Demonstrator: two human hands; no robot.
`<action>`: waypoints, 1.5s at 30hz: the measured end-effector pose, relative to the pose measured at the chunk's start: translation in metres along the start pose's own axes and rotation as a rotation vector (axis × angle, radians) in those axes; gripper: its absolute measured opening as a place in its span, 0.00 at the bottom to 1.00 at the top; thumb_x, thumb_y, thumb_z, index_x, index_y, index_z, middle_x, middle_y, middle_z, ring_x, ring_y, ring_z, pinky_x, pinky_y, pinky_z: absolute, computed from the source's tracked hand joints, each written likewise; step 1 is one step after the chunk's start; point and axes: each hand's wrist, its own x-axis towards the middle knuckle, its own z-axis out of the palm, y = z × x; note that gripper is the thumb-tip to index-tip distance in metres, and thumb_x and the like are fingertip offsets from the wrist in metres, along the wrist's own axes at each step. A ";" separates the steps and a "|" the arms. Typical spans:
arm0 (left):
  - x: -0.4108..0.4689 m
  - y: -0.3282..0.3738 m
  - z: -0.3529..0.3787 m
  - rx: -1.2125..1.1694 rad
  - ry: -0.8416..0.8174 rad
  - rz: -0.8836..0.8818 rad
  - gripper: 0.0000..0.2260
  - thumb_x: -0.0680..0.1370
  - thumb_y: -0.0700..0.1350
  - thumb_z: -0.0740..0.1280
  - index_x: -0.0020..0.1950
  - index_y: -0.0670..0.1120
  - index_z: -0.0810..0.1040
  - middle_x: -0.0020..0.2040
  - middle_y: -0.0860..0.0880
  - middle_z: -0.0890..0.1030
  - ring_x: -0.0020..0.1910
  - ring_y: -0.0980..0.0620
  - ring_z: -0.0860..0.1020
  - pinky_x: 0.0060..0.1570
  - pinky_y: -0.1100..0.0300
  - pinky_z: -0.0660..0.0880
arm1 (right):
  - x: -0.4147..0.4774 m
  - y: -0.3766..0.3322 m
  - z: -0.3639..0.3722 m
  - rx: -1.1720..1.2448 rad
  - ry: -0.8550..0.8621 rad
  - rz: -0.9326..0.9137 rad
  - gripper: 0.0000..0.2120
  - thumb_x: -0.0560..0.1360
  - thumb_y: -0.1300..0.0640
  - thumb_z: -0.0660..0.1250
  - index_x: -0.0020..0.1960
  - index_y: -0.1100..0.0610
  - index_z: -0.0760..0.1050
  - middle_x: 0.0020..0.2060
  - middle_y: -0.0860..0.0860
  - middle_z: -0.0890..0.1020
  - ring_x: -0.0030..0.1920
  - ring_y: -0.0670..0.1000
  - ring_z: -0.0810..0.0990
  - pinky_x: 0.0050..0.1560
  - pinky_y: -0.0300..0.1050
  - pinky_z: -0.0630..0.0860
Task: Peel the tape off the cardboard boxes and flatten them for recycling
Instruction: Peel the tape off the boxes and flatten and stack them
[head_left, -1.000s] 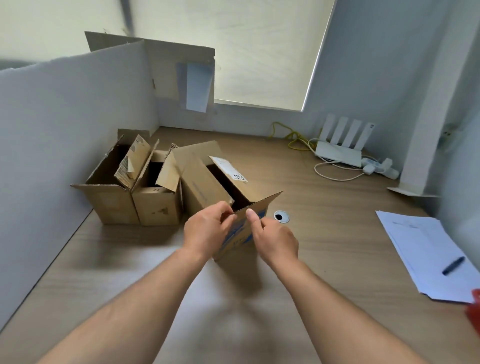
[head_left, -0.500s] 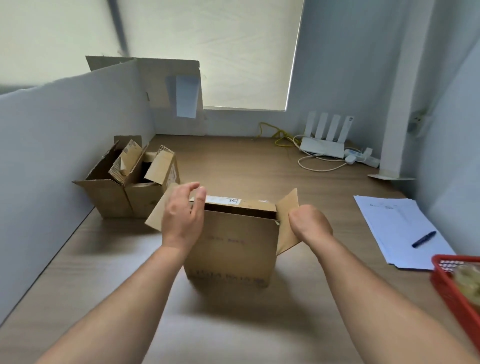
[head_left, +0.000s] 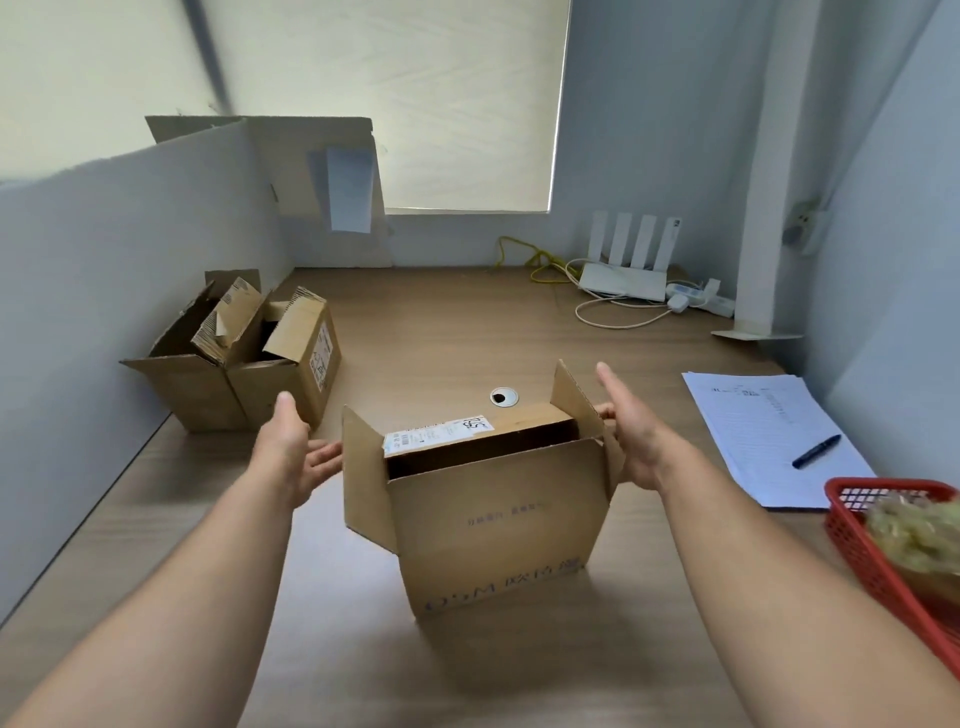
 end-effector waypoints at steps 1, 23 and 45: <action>-0.003 -0.005 -0.004 -0.059 -0.071 -0.072 0.27 0.83 0.57 0.50 0.71 0.37 0.66 0.61 0.38 0.76 0.49 0.44 0.78 0.45 0.52 0.77 | 0.007 0.006 -0.005 0.070 -0.054 0.054 0.37 0.71 0.25 0.51 0.45 0.58 0.76 0.33 0.54 0.79 0.35 0.55 0.77 0.43 0.51 0.76; -0.026 -0.018 -0.003 -0.094 -0.290 0.051 0.32 0.76 0.71 0.52 0.52 0.43 0.76 0.43 0.44 0.76 0.48 0.48 0.74 0.48 0.51 0.72 | 0.005 0.020 0.009 0.350 -0.112 -0.081 0.32 0.75 0.30 0.52 0.42 0.59 0.76 0.36 0.54 0.79 0.40 0.53 0.76 0.39 0.48 0.72; -0.044 -0.027 -0.053 0.123 -0.287 0.154 0.39 0.67 0.77 0.54 0.60 0.50 0.80 0.58 0.45 0.82 0.63 0.43 0.76 0.67 0.39 0.67 | -0.020 0.027 0.052 0.105 -0.242 -0.085 0.13 0.76 0.44 0.64 0.48 0.53 0.77 0.42 0.54 0.81 0.41 0.53 0.80 0.44 0.49 0.77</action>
